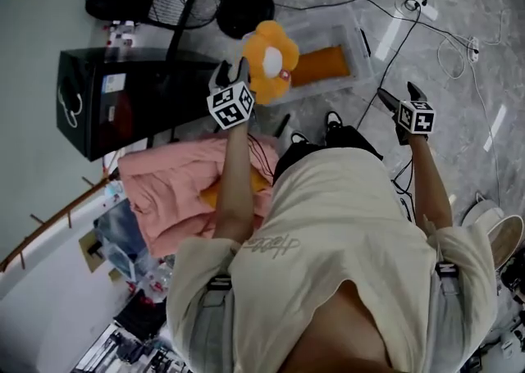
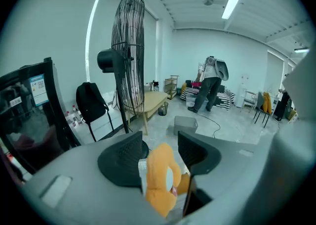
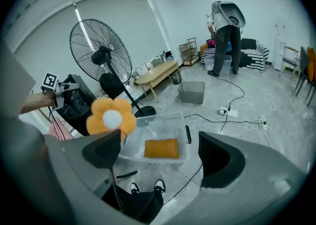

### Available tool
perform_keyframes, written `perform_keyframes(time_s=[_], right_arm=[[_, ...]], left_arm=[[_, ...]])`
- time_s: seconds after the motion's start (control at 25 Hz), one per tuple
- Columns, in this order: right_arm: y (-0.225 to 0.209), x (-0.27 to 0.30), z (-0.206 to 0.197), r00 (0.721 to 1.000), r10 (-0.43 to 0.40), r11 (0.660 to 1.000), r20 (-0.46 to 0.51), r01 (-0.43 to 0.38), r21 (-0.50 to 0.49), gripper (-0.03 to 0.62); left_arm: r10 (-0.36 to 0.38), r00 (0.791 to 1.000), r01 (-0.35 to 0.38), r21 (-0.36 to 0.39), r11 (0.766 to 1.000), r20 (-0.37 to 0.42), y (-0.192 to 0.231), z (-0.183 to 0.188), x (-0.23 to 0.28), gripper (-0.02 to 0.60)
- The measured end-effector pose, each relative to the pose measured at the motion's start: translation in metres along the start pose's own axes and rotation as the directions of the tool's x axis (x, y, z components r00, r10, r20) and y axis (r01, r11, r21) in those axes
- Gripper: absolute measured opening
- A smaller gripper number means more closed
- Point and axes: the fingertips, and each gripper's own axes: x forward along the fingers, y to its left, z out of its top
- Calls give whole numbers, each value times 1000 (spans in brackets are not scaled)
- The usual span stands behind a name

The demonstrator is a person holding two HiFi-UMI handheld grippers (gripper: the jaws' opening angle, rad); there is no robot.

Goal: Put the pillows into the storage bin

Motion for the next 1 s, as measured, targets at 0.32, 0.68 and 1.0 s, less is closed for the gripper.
perform_keyframes(time_s=[0.32, 0.68, 1.0], right_arm=[[19, 27, 11, 996, 73, 996, -48, -76, -50, 488], [104, 97, 43, 948, 241, 923, -207, -289, -252, 488], [219, 139, 53, 879, 345, 784, -329, -463, -414, 488]], left_arm=[[29, 998, -26, 67, 997, -58, 4, -25, -24, 249], [234, 961, -251, -110, 962, -147, 81, -91, -107, 249], [410, 898, -437, -234, 868, -159, 137, -139, -202, 250]])
